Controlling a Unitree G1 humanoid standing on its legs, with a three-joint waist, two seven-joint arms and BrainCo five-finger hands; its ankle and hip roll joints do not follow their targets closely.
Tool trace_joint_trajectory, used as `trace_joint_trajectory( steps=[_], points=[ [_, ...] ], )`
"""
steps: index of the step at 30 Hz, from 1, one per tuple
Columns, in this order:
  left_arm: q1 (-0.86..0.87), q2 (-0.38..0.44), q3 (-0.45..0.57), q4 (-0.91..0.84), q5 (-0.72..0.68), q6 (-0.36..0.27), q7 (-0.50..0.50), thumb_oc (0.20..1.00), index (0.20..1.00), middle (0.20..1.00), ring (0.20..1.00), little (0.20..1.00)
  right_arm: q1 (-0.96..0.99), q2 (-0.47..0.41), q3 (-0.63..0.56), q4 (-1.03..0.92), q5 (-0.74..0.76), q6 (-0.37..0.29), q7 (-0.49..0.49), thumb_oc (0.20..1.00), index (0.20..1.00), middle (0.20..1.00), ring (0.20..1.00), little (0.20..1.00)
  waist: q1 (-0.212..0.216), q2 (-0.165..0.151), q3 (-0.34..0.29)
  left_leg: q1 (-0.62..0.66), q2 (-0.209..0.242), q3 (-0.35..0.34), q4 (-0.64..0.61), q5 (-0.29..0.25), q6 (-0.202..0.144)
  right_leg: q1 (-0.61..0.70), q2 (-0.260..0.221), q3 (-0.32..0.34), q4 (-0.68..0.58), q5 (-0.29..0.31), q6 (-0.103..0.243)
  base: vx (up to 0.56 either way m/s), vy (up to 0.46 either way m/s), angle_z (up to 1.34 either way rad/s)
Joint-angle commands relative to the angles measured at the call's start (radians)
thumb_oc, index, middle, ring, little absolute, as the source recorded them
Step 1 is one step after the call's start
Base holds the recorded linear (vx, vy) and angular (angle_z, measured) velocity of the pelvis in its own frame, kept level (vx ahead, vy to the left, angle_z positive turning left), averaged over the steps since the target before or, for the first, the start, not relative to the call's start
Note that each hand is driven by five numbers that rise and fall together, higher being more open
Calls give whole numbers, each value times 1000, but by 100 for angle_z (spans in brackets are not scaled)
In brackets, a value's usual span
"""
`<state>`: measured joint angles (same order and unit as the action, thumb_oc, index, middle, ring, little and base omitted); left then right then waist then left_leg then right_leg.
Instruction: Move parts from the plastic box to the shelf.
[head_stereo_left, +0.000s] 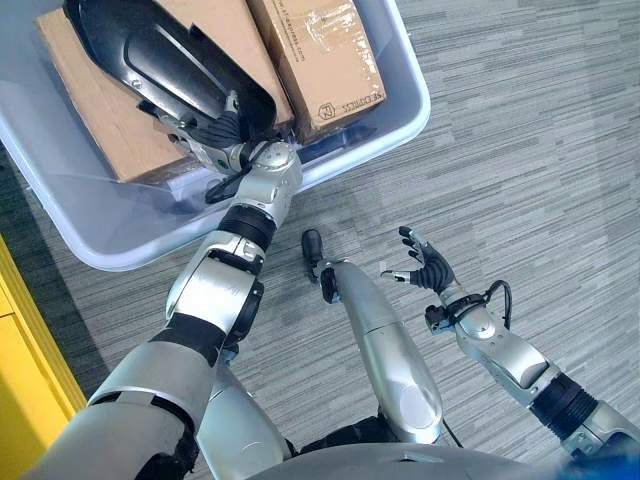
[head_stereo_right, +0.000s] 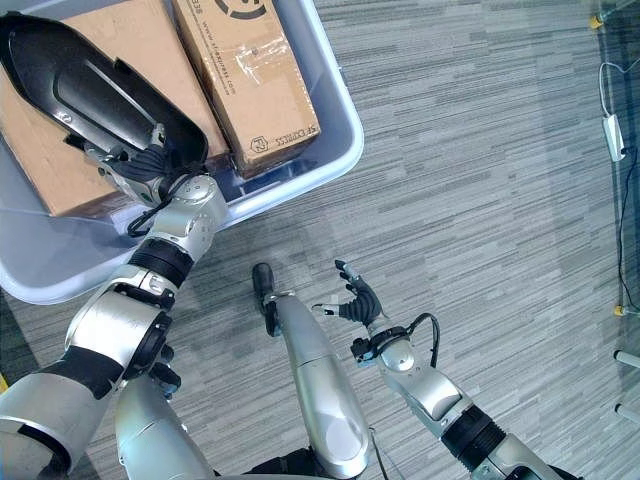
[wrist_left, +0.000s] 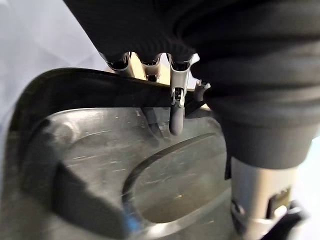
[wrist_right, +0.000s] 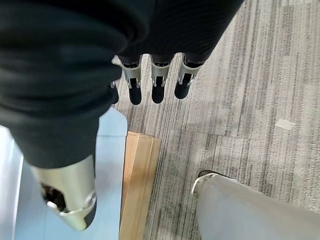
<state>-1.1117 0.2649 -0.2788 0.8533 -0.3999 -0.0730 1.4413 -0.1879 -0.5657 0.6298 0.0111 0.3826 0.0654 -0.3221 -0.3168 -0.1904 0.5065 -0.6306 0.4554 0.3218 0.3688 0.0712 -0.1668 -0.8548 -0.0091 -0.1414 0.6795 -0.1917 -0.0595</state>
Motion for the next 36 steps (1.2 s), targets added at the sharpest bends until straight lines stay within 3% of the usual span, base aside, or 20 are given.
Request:
trace_joint_trajectory(
  steps=[1, 7, 15, 19, 25, 29, 36],
  points=[
    [-34, 60, -38, -108, 286, -46, 83, 1000, 1000, 1000, 1000, 1000, 10, 14, -15, -44, 18, -26, -14, 1000, 1000, 1000, 1000, 1000, 5, -92, 14, -99, 5, -32, 209, -58, 10, 51, -22, -53, -51, 35, 72, 0, 0, 0],
    [-29, 74, -53, -126, 372, -9, 107, 1000, 1000, 1000, 1000, 1000, 22, 24, 6, -3, 17, -84, -23, 1000, 1000, 1000, 1000, 1000, 14, -84, 14, -90, 2, -34, 195, -52, 7, 61, -24, -57, -62, 36, 70, -7, -2, 1],
    [-46, 114, -80, -126, 545, -28, 96, 1000, 1000, 1000, 1000, 1000, 45, 28, 28, 31, 6, -142, -19, 1000, 1000, 1000, 1000, 1000, 20, -85, 14, -84, 0, -34, 178, -54, 8, 69, -25, -58, -80, 45, 71, -19, -2, 7],
    [-46, 114, -80, -126, 546, -28, 97, 1000, 1000, 1000, 1000, 1000, 44, 28, 28, 31, 6, -142, -19, 1000, 1000, 1000, 1000, 1000, 20, -85, 14, -84, 0, -34, 178, -54, 8, 69, -25, -58, -80, 45, 71, -1, 0, 1],
    [-61, 120, -75, -92, 334, -49, 52, 1000, 1000, 1000, 1000, 1000, 36, 29, 51, 79, -1, -175, -21, 1000, 1000, 1000, 1000, 1000, 28, -76, 14, -73, -6, -36, 169, -60, 9, 87, -29, -61, -86, 39, 74, 0, 0, 0],
    [-16, 77, -50, -71, 161, -35, -29, 1000, 1000, 1000, 1000, 1000, 27, 38, 47, 75, -25, -134, -26, 1000, 1000, 1000, 1000, 1000, 32, -80, 14, -72, -8, -37, 158, -56, 7, 90, -30, -69, -101, 46, 79, -5, -24, 5],
    [14, 46, -25, -28, 38, -29, -75, 1000, 1000, 1000, 1000, 1000, 28, 33, 27, 65, -28, -109, -20, 1000, 1000, 1000, 1000, 1000, 23, -86, 14, -67, -4, -37, 150, -46, 1, 96, -22, -68, -120, 56, 84, -3, -14, 3]
  ],
)
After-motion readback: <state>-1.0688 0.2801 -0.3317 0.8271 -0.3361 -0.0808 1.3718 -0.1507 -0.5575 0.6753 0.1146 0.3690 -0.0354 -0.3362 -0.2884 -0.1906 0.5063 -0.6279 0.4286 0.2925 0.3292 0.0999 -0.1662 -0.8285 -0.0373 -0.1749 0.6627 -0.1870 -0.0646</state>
